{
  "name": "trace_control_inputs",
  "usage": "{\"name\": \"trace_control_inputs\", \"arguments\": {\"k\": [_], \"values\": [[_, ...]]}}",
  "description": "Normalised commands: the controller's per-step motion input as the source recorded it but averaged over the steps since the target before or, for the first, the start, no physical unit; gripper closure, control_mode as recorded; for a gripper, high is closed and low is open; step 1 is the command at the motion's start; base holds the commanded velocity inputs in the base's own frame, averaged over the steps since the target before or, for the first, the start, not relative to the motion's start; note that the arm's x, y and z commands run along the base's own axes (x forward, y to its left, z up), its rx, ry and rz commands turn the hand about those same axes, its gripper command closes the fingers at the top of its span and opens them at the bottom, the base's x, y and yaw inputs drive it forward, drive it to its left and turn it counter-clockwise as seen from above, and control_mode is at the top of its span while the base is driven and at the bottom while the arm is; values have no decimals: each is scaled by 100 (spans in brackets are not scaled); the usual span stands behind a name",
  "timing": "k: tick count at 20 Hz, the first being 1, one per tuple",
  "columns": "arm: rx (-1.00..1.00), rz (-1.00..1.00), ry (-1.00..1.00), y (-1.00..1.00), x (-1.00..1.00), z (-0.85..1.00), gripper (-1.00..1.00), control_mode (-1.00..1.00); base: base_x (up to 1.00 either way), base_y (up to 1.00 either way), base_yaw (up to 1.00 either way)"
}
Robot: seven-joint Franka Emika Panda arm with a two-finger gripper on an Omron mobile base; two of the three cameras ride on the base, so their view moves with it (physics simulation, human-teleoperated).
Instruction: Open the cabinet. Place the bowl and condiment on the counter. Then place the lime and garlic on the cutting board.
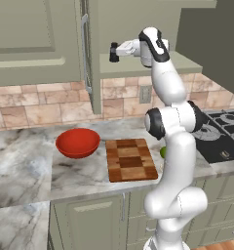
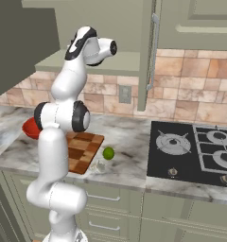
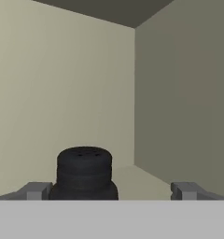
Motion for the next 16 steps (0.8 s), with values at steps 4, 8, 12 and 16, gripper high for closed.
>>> {"name": "trace_control_inputs", "arguments": {"k": [4, 8, 12, 16], "values": [[0, 0, 5, 1, 19, -4, -100, -100, 0, 0, 0], [0, 0, 5, 5, 21, -3, -100, -100, 0, 0, 0], [0, 0, 7, 5, 18, -4, 100, -100, 0, 0, 0], [0, 0, 4, 3, 9, -1, 100, -100, 0, 0, 0]]}}
